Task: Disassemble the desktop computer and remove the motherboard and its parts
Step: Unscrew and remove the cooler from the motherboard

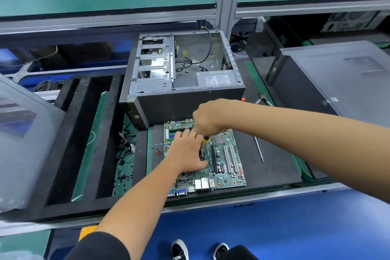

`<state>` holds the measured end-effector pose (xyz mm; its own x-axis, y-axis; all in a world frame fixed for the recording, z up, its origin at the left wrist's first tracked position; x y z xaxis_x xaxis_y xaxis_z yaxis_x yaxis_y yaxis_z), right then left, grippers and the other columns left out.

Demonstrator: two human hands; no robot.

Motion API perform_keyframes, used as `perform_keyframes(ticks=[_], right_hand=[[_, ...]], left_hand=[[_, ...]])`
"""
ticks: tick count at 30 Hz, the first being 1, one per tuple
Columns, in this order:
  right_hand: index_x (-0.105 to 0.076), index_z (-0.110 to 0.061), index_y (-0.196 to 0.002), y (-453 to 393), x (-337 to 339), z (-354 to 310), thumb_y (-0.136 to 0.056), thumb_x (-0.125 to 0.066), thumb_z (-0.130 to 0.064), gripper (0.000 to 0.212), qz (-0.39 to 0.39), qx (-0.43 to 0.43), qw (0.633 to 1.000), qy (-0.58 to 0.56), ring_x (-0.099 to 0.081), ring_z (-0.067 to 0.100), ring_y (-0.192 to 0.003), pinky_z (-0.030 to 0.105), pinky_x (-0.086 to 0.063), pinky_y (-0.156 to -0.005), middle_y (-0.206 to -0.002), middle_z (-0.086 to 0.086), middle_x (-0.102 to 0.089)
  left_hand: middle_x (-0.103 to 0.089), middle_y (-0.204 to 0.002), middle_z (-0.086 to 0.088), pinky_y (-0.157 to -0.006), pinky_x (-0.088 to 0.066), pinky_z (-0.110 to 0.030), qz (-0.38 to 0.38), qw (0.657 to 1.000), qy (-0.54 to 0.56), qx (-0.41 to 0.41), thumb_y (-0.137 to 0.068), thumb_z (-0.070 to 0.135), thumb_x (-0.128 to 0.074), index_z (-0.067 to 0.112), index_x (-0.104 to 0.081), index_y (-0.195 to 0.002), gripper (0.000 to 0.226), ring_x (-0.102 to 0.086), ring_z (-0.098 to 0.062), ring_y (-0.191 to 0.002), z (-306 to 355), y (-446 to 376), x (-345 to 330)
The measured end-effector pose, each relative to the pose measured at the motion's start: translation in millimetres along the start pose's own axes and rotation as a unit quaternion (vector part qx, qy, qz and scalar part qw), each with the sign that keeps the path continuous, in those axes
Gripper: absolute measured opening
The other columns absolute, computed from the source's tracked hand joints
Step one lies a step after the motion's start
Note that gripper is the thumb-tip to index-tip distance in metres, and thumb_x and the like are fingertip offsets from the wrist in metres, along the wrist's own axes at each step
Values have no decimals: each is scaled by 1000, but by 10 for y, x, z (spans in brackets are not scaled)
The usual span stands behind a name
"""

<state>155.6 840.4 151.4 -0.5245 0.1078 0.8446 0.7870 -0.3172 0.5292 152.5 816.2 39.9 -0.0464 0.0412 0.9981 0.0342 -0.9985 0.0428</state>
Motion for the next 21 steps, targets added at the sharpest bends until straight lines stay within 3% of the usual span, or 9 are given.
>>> perform_keyframes(ticks=[2,5,8,10,12,15,17,19,21], right_hand=[[-60,-10,-65,-9,-100,-3,-97,-45,-27,39,-43,15,999,29,-60,19,-60,26,-37,-47,-56,1,-60],[-64,-6,-74,-20,-143,-93,-96,-52,-35,38,-53,71,994,59,-65,20,-67,29,-43,-50,-67,6,-69],[-49,-13,-63,12,-99,-284,-91,-64,-29,36,-8,145,982,118,-55,13,-56,29,-41,-47,-62,1,-61],[-42,-15,-57,65,-74,-405,-87,-70,-25,42,24,186,972,143,-42,9,-51,26,-29,-43,-57,-3,-48],[-39,-18,-57,108,-57,-458,-82,-70,-16,40,35,211,967,140,-39,12,-52,27,-26,-44,-57,-4,-42],[-44,-21,-62,118,-17,-429,-77,-66,-7,31,49,212,971,95,-37,6,-55,25,-27,-46,-60,-7,-43],[-53,-19,-70,116,-3,-371,-78,-67,-10,18,50,198,978,52,-41,5,-57,23,-29,-48,-63,-8,-49],[-60,-16,-80,103,11,-299,-80,-65,-15,5,54,172,984,-9,-49,11,-65,26,-37,-53,-73,-3,-59],[-61,-10,-87,74,22,-215,-84,-59,-20,10,65,132,986,-83,-51,18,-71,30,-38,-55,-81,5,-62]], left_hand=[[-48,-103,-1,-83,-32,-38,4,1000,-11,-1,-65,67,-55,17,-51,-105,64,-42,-22,-95,-2,-3,-11],[-49,-103,-3,-83,-35,-39,13,1000,-21,6,-64,66,-56,15,-54,-105,66,-44,-25,-96,-10,-8,9],[-49,-81,4,-83,-37,-41,38,999,10,-5,-61,58,-65,19,-53,-83,46,-51,-27,-93,19,29,105],[-23,-59,15,-78,-39,-44,54,997,59,-19,-57,49,-74,25,-34,-66,47,-54,-28,-79,62,57,179],[-14,-59,17,-74,-38,-40,44,996,73,-26,-59,48,-73,25,-31,-67,48,-48,-25,-71,73,56,164],[-23,-62,17,-75,-31,-33,-4,999,54,-6,-67,57,-60,20,-44,-73,41,-35,-16,-77,1,10,3],[-31,-63,17,-81,-35,-36,-3,999,53,4,-65,59,-57,17,-52,-73,43,-36,-16,-78,-14,-3,1],[-50,-72,10,-88,-36,-40,11,999,48,9,-63,59,-58,16,-60,-80,46,-44,-20,-84,-10,-2,27],[-55,-83,3,-84,-33,-39,34,999,41,9,-62,58,-60,17,-56,-81,45,-43,-23,-87,-15,7,67]])
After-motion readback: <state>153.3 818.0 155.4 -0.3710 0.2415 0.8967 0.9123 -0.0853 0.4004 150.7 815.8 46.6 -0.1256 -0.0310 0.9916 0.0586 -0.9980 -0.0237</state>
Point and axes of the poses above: each hand's wrist, its own y-axis away from the middle knuckle, its own x-axis out of the back of the hand, z = x × y, the point moved 10 cm from there along -y, towards the middle knuckle
